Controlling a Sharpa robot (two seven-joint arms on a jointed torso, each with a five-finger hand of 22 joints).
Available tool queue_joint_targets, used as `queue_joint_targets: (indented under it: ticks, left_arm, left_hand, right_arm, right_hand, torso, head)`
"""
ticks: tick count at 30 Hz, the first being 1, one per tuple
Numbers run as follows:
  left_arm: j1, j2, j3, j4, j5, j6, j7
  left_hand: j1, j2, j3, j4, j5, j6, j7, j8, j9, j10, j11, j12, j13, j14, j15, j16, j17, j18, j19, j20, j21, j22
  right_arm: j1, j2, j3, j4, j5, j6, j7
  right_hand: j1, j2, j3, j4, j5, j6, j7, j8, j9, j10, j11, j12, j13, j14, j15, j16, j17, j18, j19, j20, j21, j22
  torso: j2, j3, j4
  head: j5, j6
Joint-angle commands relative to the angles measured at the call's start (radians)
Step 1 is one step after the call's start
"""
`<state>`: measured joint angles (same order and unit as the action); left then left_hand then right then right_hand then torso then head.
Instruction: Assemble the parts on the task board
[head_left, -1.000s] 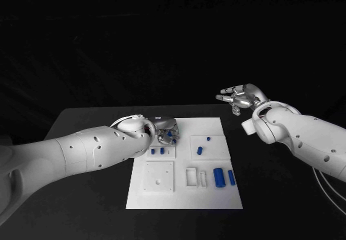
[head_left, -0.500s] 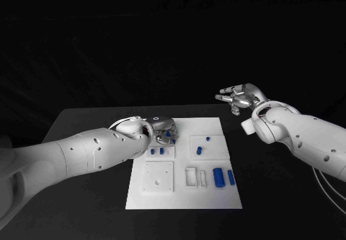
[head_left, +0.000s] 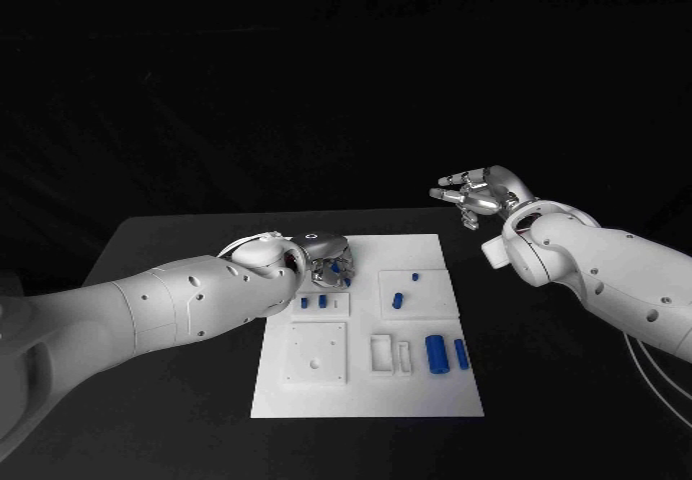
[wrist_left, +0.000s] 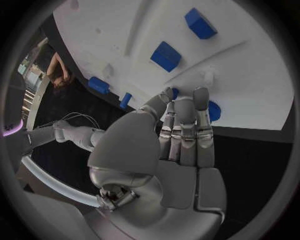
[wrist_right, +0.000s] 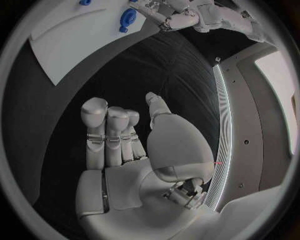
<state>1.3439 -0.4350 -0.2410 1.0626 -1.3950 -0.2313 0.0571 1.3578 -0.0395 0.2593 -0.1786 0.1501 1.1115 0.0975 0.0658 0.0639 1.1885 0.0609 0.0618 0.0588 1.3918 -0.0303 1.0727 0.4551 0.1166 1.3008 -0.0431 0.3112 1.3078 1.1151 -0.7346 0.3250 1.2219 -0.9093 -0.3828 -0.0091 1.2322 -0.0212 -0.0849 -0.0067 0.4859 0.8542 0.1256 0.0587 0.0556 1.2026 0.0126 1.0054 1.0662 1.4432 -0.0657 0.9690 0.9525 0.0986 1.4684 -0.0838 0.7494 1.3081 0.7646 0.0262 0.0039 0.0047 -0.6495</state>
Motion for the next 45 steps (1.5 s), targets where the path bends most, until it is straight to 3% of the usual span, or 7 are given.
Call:
queue_joint_targets:
  ticks: [1, 21, 28, 32, 38, 45]
  left_arm:
    - [-0.002, 0.005, 0.001, -0.003, 0.005, 0.022, 0.009]
    - [-0.012, 0.014, 0.001, -0.012, 0.005, 0.057, -0.001]
    - [-0.013, 0.01, 0.001, -0.012, 0.007, 0.02, -0.003]
    - [-0.014, 0.006, 0.001, -0.009, 0.013, 0.002, -0.001]
    - [-0.015, -0.003, 0.001, -0.002, 0.025, -0.019, -0.002]
    - [-0.016, -0.02, 0.002, 0.011, 0.047, -0.06, 0.003]
  left_hand:
    - [0.003, 0.013, 0.007, 0.001, -0.003, 0.011, 0.001, -0.003, 0.0, 0.009, 0.0, -0.004, -0.001, 0.009, -0.001, 0.007, 0.001, 0.005, -0.002, 0.003, 0.007, 0.021]
    - [0.005, 0.023, 0.002, 0.005, -0.007, 0.026, 0.002, -0.003, 0.0, 0.025, -0.003, -0.004, -0.001, 0.016, 0.0, 0.016, 0.001, 0.008, -0.003, 0.004, 0.024, 0.02]
    - [0.019, 0.059, -0.014, 0.008, -0.006, 0.101, -0.009, -0.001, 0.004, 0.107, -0.024, -0.004, 0.0, 0.022, -0.013, 0.017, -0.002, 0.002, 0.002, -0.008, 0.036, 0.02]
    - [0.026, 0.07, -0.017, -0.003, -0.014, 0.116, -0.011, -0.002, 0.004, 0.123, -0.03, -0.004, 0.0, 0.026, -0.02, 0.014, -0.004, -0.006, 0.004, -0.019, 0.042, 0.02]
    - [0.023, 0.07, 0.002, -0.021, -0.019, 0.106, -0.007, -0.003, 0.002, 0.112, -0.025, -0.004, 0.0, 0.026, -0.018, 0.009, -0.006, -0.009, -0.004, -0.021, 0.048, 0.02]
    - [0.02, 0.064, 0.028, -0.034, -0.015, 0.096, -0.004, -0.003, 0.002, 0.104, -0.021, -0.004, 0.0, 0.029, -0.014, 0.006, -0.007, 0.001, -0.008, -0.015, 0.06, 0.021]
  right_arm:
    - [0.0, 0.0, 0.0, 0.002, 0.0, 0.003, 0.009]
    - [0.0, -0.001, 0.0, 0.005, 0.0, 0.003, 0.008]
    - [0.0, 0.0, 0.0, 0.005, 0.0, 0.003, 0.009]
    - [0.0, 0.001, 0.0, 0.004, 0.0, 0.002, 0.009]
    - [0.0, 0.003, 0.001, 0.002, 0.0, 0.002, 0.01]
    - [0.0, 0.004, 0.001, 0.0, 0.0, 0.001, 0.011]
  right_hand:
    - [-0.01, 0.001, 0.002, 0.002, 0.004, -0.005, 0.0, -0.003, 0.001, -0.005, 0.0, -0.004, -0.001, 0.002, 0.001, -0.001, 0.001, 0.019, 0.053, 0.001, -0.003, 0.02]
    - [-0.01, 0.001, 0.002, 0.002, 0.004, -0.005, 0.0, -0.003, 0.001, -0.005, 0.0, -0.004, -0.001, 0.002, 0.001, -0.001, 0.001, 0.019, 0.053, 0.001, -0.003, 0.02]
    - [-0.009, 0.001, 0.003, 0.003, 0.005, 0.0, 0.0, -0.002, 0.001, -0.004, -0.001, -0.002, 0.0, 0.002, 0.001, -0.001, 0.001, 0.019, 0.054, 0.001, -0.001, 0.02]
    - [-0.009, 0.001, 0.003, 0.003, 0.005, 0.0, 0.0, -0.002, 0.001, -0.004, -0.001, -0.002, 0.0, 0.002, 0.001, -0.001, 0.001, 0.019, 0.054, 0.001, -0.001, 0.02]
    - [-0.009, 0.001, 0.003, 0.003, 0.005, 0.0, 0.0, -0.002, 0.001, -0.004, -0.001, -0.002, 0.0, 0.002, 0.001, -0.001, 0.001, 0.019, 0.054, 0.001, -0.001, 0.02]
    - [-0.009, 0.001, 0.003, 0.003, 0.005, 0.0, 0.0, -0.002, 0.001, -0.004, -0.001, -0.002, 0.0, 0.002, 0.001, -0.001, 0.001, 0.019, 0.054, 0.001, -0.001, 0.02]
  torso:
    - [0.0, -0.0004, -0.0003]
    - [0.0, 0.0008, 0.0]
    - [-0.001, -0.0001, 0.0001]
    - [-0.002, -0.0001, 0.0001]
    - [-0.001, -0.0001, 0.0003]
    - [-0.001, 0.0, 0.0024]
  head:
    - [0.0, -0.001]
    - [-0.002, -0.008]
    - [-0.003, -0.007]
    - [-0.002, -0.005]
    - [-0.001, -0.001]
    - [0.001, 0.002]
